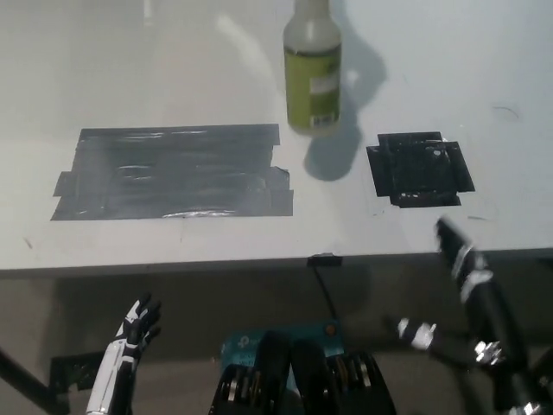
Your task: A person hands a spray bottle to the robot which it grabs with its right hand and places on the black spot infront of it on the table
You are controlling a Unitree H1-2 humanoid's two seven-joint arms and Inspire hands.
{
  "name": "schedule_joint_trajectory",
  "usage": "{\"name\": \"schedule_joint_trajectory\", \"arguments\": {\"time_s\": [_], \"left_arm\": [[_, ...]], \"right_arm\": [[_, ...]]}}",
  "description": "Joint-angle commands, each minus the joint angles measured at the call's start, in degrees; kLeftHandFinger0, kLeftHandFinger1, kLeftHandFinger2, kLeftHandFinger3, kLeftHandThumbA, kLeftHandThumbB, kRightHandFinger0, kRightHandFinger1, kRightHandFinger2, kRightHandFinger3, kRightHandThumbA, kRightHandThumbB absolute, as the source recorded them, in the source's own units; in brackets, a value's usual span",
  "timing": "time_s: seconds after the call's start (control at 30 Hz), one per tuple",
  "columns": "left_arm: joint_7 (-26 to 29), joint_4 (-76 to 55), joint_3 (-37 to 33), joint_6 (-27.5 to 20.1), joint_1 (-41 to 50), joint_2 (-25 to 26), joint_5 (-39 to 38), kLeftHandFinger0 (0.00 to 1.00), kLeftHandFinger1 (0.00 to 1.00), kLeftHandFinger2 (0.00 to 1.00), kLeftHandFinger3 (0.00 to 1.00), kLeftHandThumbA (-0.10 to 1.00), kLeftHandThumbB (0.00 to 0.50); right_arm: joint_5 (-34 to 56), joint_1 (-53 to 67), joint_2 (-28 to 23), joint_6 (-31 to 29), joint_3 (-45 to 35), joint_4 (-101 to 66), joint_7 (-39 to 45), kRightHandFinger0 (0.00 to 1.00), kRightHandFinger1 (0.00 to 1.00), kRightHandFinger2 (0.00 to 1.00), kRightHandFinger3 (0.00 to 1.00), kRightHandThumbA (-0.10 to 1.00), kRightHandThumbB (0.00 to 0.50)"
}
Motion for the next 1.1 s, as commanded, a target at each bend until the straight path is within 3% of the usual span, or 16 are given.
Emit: {"name": "schedule_joint_trajectory", "arguments": {"time_s": [0.0,0.1,0.17,0.23,0.3,0.4,0.53,0.6,0.77,0.87,1.07], "left_arm": [[-0.3,-1.62,-0.37,-2.03,-0.49,-0.04,-0.01,1.0,1.0,1.0,1.0,0.99,0.086],[-0.27,-1.45,-0.44,-2.17,-0.32,-0.05,0.16,1.0,1.0,1.0,1.0,0.99,0.068],[-0.25,-1.59,-0.46,-1.82,-0.29,-0.05,0.27,1.0,1.0,1.0,1.0,0.99,0.082],[-0.28,-1.79,-0.46,-1.57,-0.39,-0.13,0.17,1.0,1.0,1.0,1.0,0.99,0.07],[-0.3,-1.96,-0.3,-1.49,-0.28,-0.18,-0.23,1.0,1.0,1.0,1.0,0.99,0.069],[-0.21,-2.01,-0.35,-1.43,-0.28,-0.18,0.06,1.0,1.0,1.0,1.0,0.99,0.066],[-0.29,-1.89,-0.42,-1.57,-0.28,-0.26,-0.03,1.0,1.0,1.0,1.0,0.98,0.059],[-0.11,-2.24,-0.48,-1.24,-0.19,-0.22,0.53,1.0,1.0,1.0,1.0,0.98,0.056],[-0.49,-2.49,-0.41,-1.42,-0.02,-0.27,-0.43,1.0,1.0,1.0,1.0,0.94,0.054],[-0.31,-2.69,-0.4,-1.17,-0.09,-0.34,-0.16,1.0,1.0,1.0,1.0,0.94,0.065],[-0.23,-2.73,-0.45,-1.2,-0.24,-0.15,0.37,1.0,1.0,1.0,1.0,0.97,0.053]], "right_arm": [[1.41,-11.41,-1.28,8.68,-3.11,-4.39,-0.54,1.0,1.0,1.0,1.0,1.0,0.351],[5.54,-17.64,-1.88,13.95,-4.86,-0.72,0.61,1.0,1.0,1.0,1.0,1.0,0.37],[5.35,-21.64,-2.54,13.73,-5.23,4.09,0.97,1.0,1.0,1.0,1.0,1.0,0.409],[4.99,-25.35,-3.25,14.95,-5.18,8.05,1.44,1.0,1.0,1.0,1.0,1.0,0.398],[4.39,-29.88,-3.52,16.32,-4.5,12.92,1.81,1.0,1.0,1.0,1.0,1.0,0.454],[2.98,-35.2,-3.49,20.16,-2.96,17.81,2.1,1.0,1.0,1.0,1.0,1.0,0.494],[4.01,-40.22,-2.41,22.01,-2.5,23.78,2.51,1.0,1.0,1.0,1.0,1.0,0.496],[4.69,-42.65,-1.52,21.41,-2.7,28.21,2.44,1.0,1.0,1.0,1.0,1.0,0.469],[8.44,-48.61,1.27,18.46,-4.88,40.06,3.1,1.0,1.0,1.0,1.0,1.0,0.492],[7.64,-51.51,2.06,18.94,-4.39,44.08,2.78,1.0,1.0,1.0,1.0,1.0,0.47],[7.45,-55.07,3.45,17.65,-4.11,49.51,2.44,1.0,1.0,1.0,1.0,0.98,0.48]]}}
